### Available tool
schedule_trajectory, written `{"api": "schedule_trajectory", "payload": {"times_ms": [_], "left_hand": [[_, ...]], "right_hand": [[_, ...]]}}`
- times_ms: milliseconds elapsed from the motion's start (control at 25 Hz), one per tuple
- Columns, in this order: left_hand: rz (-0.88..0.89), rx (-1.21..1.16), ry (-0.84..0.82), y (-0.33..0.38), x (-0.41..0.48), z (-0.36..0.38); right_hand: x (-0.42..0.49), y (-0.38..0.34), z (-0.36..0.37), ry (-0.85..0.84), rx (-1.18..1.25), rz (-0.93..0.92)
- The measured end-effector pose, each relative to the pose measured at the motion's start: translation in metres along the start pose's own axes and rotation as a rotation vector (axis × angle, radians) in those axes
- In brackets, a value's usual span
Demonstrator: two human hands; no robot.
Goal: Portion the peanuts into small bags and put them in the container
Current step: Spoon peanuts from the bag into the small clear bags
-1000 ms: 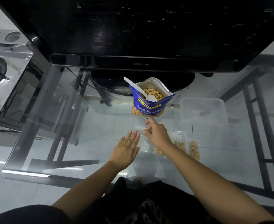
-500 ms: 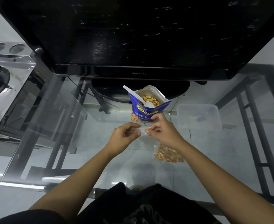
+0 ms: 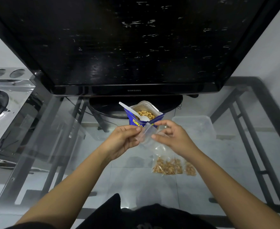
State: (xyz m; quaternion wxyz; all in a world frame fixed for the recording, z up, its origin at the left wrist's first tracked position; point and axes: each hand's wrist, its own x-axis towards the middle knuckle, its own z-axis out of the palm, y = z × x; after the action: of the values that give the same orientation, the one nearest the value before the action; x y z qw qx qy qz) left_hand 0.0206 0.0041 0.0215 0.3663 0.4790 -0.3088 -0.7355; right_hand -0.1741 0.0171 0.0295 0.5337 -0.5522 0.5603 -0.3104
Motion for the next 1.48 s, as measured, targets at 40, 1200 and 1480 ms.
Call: {"api": "schedule_trajectory", "payload": {"times_ms": [40,1200,1480], "left_hand": [[0.006,0.03,-0.016,0.002,0.0,0.0],[0.439,0.789,0.326,0.043,0.008,0.014],[0.401,0.688,0.295,0.041,0.014,0.019]], "right_hand": [[-0.001,-0.002,-0.002,0.001,-0.019,-0.01],[0.019,-0.019,-0.005,0.165,-0.704,-0.466],[0.035,-0.015,0.007,0.267,-0.579,-0.526]]}}
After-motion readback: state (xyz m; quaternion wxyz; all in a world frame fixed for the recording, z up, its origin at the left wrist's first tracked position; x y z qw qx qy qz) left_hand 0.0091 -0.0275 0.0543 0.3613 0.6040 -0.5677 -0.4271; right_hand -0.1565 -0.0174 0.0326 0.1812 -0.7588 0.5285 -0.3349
